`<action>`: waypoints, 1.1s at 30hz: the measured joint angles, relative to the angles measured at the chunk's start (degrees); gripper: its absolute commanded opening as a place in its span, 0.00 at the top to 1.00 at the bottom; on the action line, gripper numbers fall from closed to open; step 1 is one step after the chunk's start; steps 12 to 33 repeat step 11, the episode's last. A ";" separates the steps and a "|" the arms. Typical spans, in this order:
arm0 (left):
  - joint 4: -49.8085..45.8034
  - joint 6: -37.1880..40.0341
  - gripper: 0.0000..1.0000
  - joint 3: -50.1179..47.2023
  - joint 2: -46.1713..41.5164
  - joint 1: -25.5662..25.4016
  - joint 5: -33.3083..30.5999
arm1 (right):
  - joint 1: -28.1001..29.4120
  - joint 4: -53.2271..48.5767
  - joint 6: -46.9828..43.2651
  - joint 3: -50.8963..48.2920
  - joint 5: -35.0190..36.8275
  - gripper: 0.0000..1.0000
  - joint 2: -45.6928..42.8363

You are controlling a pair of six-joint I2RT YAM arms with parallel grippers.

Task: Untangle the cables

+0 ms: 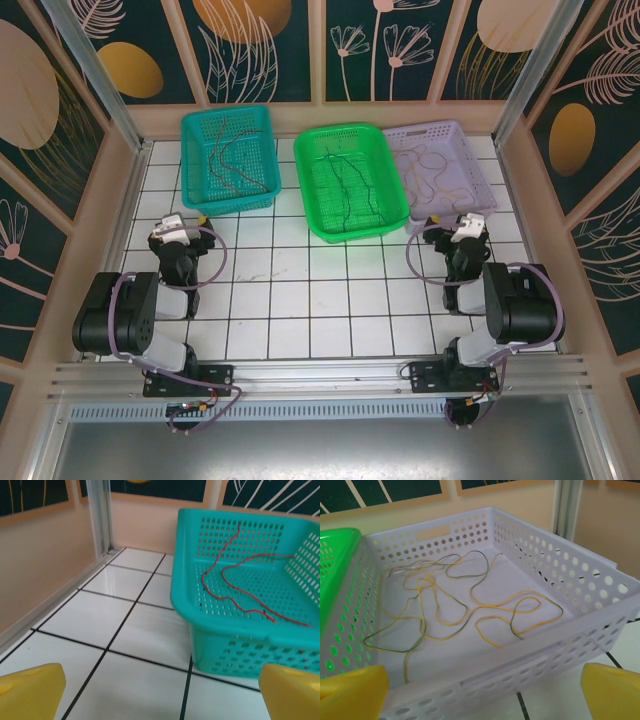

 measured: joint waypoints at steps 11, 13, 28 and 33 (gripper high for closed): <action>1.46 0.20 0.01 0.07 0.00 -0.02 0.00 | 0.24 -0.24 -0.17 0.44 -0.50 0.01 0.04; 1.46 0.20 0.01 0.07 0.00 -0.02 0.00 | 0.24 -0.24 -0.17 0.44 -0.50 0.01 0.04; 1.46 0.20 0.01 0.07 0.00 -0.02 0.00 | 0.24 -0.24 -0.17 0.44 -0.50 0.01 0.04; 1.46 0.20 0.01 0.07 0.00 -0.02 0.00 | 0.24 -0.24 -0.17 0.44 -0.50 0.01 0.04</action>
